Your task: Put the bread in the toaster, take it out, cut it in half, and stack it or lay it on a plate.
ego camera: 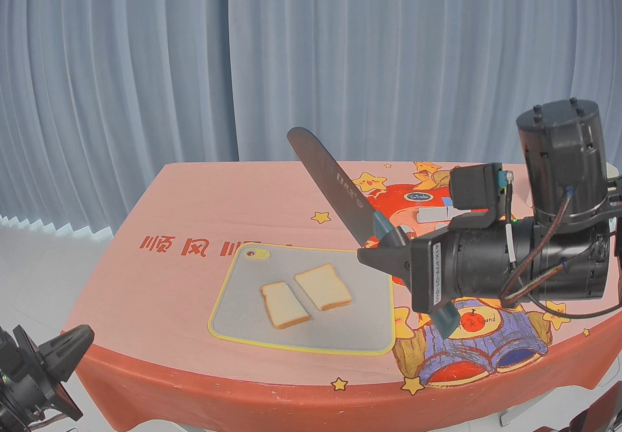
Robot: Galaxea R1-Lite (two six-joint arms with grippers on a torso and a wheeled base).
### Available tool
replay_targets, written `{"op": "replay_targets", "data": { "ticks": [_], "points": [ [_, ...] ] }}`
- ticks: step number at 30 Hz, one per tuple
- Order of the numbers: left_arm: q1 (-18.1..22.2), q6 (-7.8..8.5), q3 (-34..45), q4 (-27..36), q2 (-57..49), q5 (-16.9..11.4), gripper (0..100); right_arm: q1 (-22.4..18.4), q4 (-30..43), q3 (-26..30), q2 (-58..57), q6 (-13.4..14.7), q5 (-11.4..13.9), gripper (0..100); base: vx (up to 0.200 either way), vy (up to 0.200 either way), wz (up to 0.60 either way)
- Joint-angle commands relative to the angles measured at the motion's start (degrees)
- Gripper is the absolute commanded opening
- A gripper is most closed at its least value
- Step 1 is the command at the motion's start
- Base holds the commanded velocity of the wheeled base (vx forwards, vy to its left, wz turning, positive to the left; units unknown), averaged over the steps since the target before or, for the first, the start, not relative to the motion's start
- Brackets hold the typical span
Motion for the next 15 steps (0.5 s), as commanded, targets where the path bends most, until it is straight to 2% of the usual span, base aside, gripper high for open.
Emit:
{"op": "replay_targets", "data": {
  "ticks": [1, 4, 6, 8, 11, 14, 15],
  "points": [
    [0.2, 1.20, 0.7, 8.7, -13.6, 0.3, 0, -0.1, -0.3, 0.7, -3.1, -0.4, 0.0, 0, 0.000, 0.000, 0.00],
    [0.1, 1.56, 0.7, 12.3, -16.3, 0.3, 0, 0.0, -0.4, 0.8, -3.6, -0.4, 0.0, 0, 0.000, 0.000, 0.00],
    [0.0, 2.96, 0.7, 17.0, -20.6, 0.3, 0, 0.5, -0.4, 1.0, -4.5, -0.4, 0.0, 0, 0.000, 0.000, 0.00],
    [0.0, 3.67, 0.7, 22.2, -25.2, 0.5, 0, 0.6, -0.3, 1.2, -5.6, -0.6, 0.0, 0, 0.000, 0.000, 0.00],
    [-0.1, 3.67, 0.5, 31.1, -32.9, 0.8, 0, 0.6, -0.3, 1.2, -6.3, -1.2, 0.0, 0, 0.000, 0.000, 0.00],
    [-0.5, 3.14, -0.4, 33.7, -35.8, 2.2, 0, 0.5, -0.3, 1.2, -6.3, -1.2, 0.0, 0, 0.000, 0.000, 0.00],
    [-1.6, 2.79, -0.5, 33.8, -36.6, 4.3, 0, 0.5, -0.3, 1.3, -6.0, -1.2, -0.1, 0, 0.000, 0.000, 0.00]
  ]
}}
